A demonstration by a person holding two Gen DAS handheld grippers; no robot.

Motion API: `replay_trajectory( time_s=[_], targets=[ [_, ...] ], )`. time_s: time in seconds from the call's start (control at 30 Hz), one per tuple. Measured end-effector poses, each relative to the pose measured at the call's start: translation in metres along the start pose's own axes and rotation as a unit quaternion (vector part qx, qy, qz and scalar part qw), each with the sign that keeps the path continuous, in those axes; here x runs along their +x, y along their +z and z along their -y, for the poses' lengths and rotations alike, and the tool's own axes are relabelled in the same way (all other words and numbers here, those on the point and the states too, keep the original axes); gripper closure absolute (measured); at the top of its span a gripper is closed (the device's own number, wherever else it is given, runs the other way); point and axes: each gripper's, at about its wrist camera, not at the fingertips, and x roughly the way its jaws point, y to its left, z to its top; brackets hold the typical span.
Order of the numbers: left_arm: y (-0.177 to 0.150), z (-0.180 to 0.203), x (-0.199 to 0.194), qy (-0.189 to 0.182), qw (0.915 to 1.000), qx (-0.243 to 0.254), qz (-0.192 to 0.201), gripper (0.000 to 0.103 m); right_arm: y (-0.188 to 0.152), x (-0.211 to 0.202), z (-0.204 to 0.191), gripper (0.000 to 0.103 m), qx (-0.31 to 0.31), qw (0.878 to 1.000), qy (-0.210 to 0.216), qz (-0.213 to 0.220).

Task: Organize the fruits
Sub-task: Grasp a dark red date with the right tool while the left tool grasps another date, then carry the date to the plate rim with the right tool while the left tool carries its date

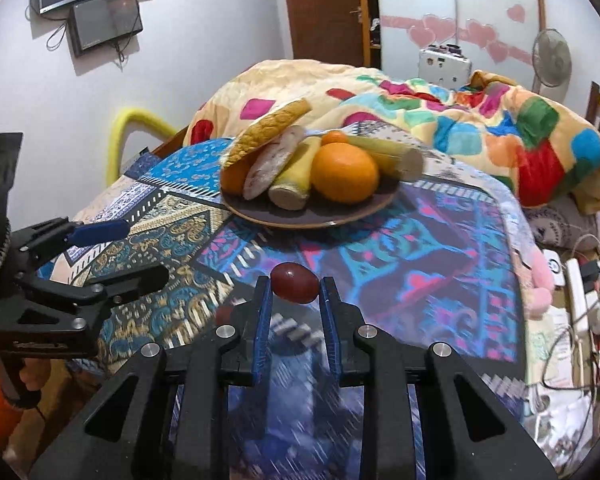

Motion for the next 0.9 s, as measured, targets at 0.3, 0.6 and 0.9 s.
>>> replay_trajectory(
  time_s=[0.3, 0.6, 0.9],
  targets=[
    [-0.007, 0.04, 0.014, -0.016, 0.9993, 0.032, -0.011, 0.027, -0.015, -0.016, 0.022, 0.081, 0.014, 1.0, -0.015, 0.0],
    [-0.01, 0.052, 0.033, -0.035, 0.998, 0.039, -0.035, 0.069, -0.022, -0.018, 0.029, 0.081, 0.017, 1.0, -0.013, 0.002],
    [-0.004, 0.054, 0.024, -0.042, 0.9973, 0.054, -0.024, 0.085, -0.016, -0.013, 0.024, 0.081, 0.016, 1.0, 0.004, 0.008]
  ],
)
